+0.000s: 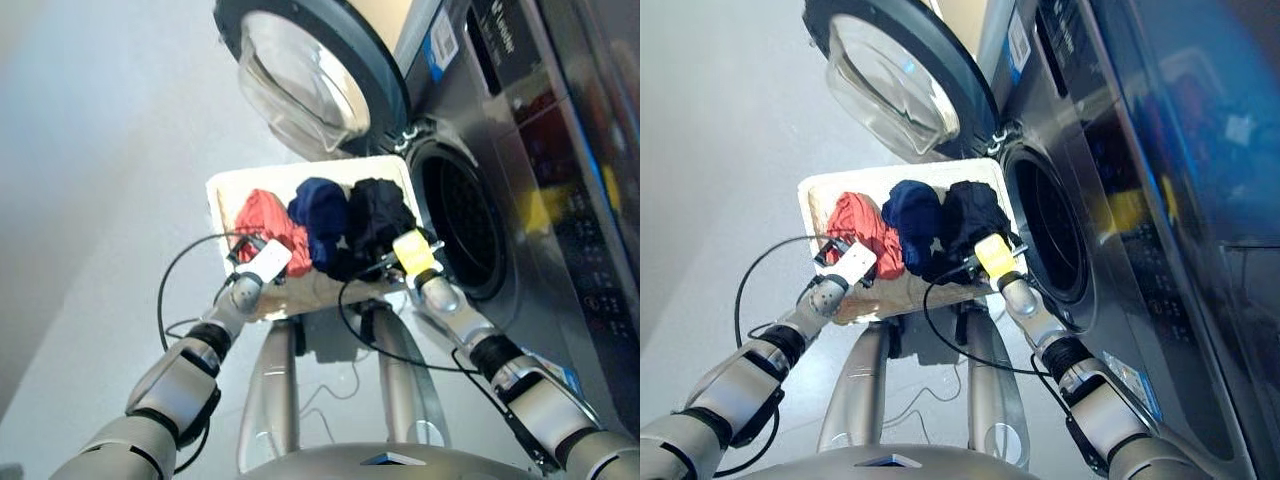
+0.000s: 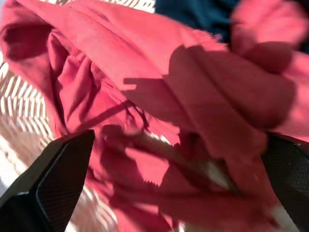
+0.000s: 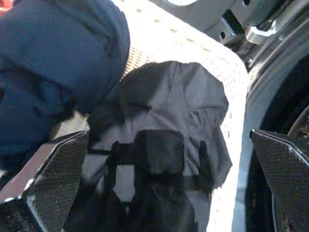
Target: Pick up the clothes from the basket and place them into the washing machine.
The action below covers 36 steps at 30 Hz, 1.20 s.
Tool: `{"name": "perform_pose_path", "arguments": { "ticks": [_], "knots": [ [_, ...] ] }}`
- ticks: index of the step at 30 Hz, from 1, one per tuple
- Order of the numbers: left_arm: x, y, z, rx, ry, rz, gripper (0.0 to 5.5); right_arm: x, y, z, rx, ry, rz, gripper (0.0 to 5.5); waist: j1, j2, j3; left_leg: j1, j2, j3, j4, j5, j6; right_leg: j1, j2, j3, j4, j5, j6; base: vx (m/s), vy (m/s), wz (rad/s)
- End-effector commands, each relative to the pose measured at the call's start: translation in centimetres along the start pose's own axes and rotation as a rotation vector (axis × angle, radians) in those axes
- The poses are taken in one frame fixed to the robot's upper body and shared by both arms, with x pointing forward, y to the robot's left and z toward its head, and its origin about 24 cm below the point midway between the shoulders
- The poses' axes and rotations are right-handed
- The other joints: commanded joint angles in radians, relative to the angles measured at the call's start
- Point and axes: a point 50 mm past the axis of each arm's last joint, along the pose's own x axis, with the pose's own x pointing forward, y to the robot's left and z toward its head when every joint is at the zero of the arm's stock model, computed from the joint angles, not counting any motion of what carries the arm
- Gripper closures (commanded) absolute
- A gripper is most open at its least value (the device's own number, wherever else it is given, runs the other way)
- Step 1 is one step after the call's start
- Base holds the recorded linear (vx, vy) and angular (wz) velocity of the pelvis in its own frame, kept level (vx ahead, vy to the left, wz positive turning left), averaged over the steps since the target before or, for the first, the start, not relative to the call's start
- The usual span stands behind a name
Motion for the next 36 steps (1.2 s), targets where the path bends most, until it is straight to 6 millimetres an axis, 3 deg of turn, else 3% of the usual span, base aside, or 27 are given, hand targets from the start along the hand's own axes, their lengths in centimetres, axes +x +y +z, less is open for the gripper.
{"name": "perform_pose_path", "arguments": {
  "ticks": [1, 5, 13, 14, 15, 16, 17, 18, 19, 22, 27, 36],
  "knots": [
    [0.6, 3.9, 0.5, -0.071, -0.003, 0.149, 0.0, -0.1, 0.7, 4.0, 0.085, -0.223, 0.023, 0.0, -0.023, 0.02, -0.048, -0.062, -0.013, 0.006, 0.023, -0.019, 0.03, -0.004, 0.008, 0.017, 0.033, -0.06, 0.068, 0.0, 0.0, 0.0],
    [1.1, 6.5, 1.5, -0.098, -0.023, 0.213, 0.0, -0.2, 1.0, 5.9, 0.091, -0.308, 0.07, 0.0, -0.036, 0.016, -0.055, -0.131, 0.0, 0.01, 0.056, -0.031, 0.032, -0.067, 0.015, 0.023, 0.046, -0.054, 0.072, 0.0, 0.0, 0.0],
    [1.4, 8.8, 1.9, -0.119, -0.005, 0.279, 0.0, -1.5, 1.3, 6.2, 0.122, -0.349, 0.117, 0.0, -0.054, 0.017, -0.074, -0.203, 0.005, 0.011, 0.1, -0.049, 0.036, -0.143, 0.026, 0.02, 0.075, -0.055, 0.076, 0.001, 0.002, -0.074],
    [1.4, 8.9, 2.1, -0.126, -0.008, 0.284, 0.43, -1.7, 1.2, 6.1, 0.121, -0.347, 0.115, 0.0, -0.056, 0.019, -0.078, -0.209, 0.004, 0.01, 0.1, -0.05, 0.037, -0.148, 0.028, 0.02, 0.075, -0.052, 0.076, 0.0, 0.0, 0.0],
    [1.5, 9.0, 2.2, -0.131, -0.012, 0.284, 1.4, -1.8, 1.2, 5.9, 0.129, -0.344, 0.115, 0.0, -0.056, 0.019, -0.083, -0.216, 0.005, 0.008, 0.103, -0.05, 0.037, -0.152, 0.027, 0.019, 0.071, -0.049, 0.077, 0.0, 0.0, 0.0],
    [1.5, 9.1, 2.2, -0.135, -0.013, 0.283, 2.78, -1.9, 1.1, 5.7, 0.126, -0.338, 0.11, 0.0, -0.057, 0.02, -0.087, -0.225, 0.004, 0.008, 0.107, -0.05, 0.038, -0.157, 0.028, 0.017, 0.071, -0.047, 0.077, 0.0, 0.0, 0.0],
    [1.5, 9.1, 2.2, -0.135, -0.013, 0.283, 3.08, -2.0, 1.1, 5.7, 0.126, -0.338, 0.11, 0.0, -0.057, 0.021, -0.088, -0.226, 0.004, 0.008, 0.108, -0.05, 0.038, -0.158, 0.028, 0.017, 0.071, -0.047, 0.077, 0.0, 0.0, 0.0],
    [1.5, 9.2, 2.2, -0.145, -0.01, 0.281, 5.03, -2.2, 1.1, 5.4, 0.135, -0.33, 0.107, 0.0, -0.061, 0.021, -0.094, -0.228, 0.007, 0.007, 0.103, -0.049, 0.039, -0.161, 0.029, 0.018, 0.066, -0.042, 0.079, 0.0, 0.0, 0.0],
    [1.5, 9.1, 2.1, -0.15, -0.009, 0.277, 5.5, -2.3, 1.0, 5.2, 0.136, -0.323, 0.104, 0.0, -0.061, 0.022, -0.099, -0.228, 0.008, 0.009, 0.101, -0.047, 0.039, -0.161, 0.028, 0.017, 0.064, -0.042, 0.08, 0.0, 0.0, 0.0],
    [1.3, 8.4, 1.9, -0.194, -0.02, 0.265, 5.5, -2.5, 1.0, 4.7, 0.137, -0.306, 0.1, 0.0, -0.059, 0.023, -0.114, -0.214, 0.01, 0.012, 0.082, -0.043, 0.039, -0.151, 0.024, 0.016, 0.048, -0.036, 0.081, 0.0, 0.0, 0.0],
    [0.7, 5.5, 1.5, -0.289, -0.067, 0.204, 5.5, -2.7, 1.1, 3.4, 0.106, -0.252, 0.101, 0.0, -0.044, 0.03, -0.133, -0.144, 0.007, 0.014, 0.008, -0.021, 0.036, -0.096, 0.015, 0.015, 0.002, -0.021, 0.084, 0.0, 0.0, 0.0],
    [-2.3, 0.9, 2.6, -0.646, -0.276, 0.024, 5.5, -3.7, 1.4, 0.4, -0.111, -0.138, 0.153, 0.0, 0.008, 0.046, -0.128, 0.09, -0.028, 0.013, -0.166, 0.027, 0.02, 0.121, -0.004, 0.007, -0.136, 0.011, 0.089, 0.0, 0.0, 0.0]
  ]
}}
